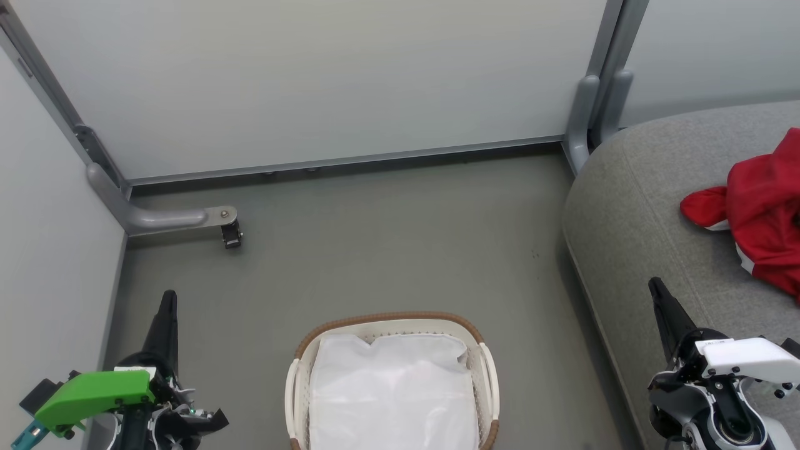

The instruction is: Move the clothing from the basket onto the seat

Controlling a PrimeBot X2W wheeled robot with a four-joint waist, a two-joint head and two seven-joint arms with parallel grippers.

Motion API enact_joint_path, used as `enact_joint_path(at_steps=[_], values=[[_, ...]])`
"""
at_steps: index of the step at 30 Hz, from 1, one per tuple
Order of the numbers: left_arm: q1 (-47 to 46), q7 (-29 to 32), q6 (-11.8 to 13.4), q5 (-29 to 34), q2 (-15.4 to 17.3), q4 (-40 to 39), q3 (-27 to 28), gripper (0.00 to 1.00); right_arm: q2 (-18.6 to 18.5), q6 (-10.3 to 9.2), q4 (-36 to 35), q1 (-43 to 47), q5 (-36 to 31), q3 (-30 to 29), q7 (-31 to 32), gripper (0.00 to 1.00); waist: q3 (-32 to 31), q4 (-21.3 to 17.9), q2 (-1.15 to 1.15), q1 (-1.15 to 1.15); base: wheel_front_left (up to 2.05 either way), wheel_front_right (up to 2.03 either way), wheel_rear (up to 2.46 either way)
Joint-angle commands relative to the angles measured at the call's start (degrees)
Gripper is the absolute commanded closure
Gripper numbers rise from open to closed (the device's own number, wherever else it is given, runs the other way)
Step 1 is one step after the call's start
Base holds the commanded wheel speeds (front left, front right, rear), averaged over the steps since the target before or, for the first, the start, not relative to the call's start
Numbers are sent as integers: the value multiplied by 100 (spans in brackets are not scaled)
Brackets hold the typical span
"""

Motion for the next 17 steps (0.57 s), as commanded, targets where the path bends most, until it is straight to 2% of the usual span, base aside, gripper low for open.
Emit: enact_joint_path(at_steps=[1, 17], values=[[-63, 23, -36, -19, 39, -12, 13, 100, -34, -2, -18, 61, 21, -8, 9, 100, 0, 0, 0, 0, 0, 0, 0], [-63, 22, -36, -19, 40, -12, 13, 100, -34, -2, -18, 61, 21, -8, 9, 100, 0, 0, 0, 0, 0, 0, 0]])
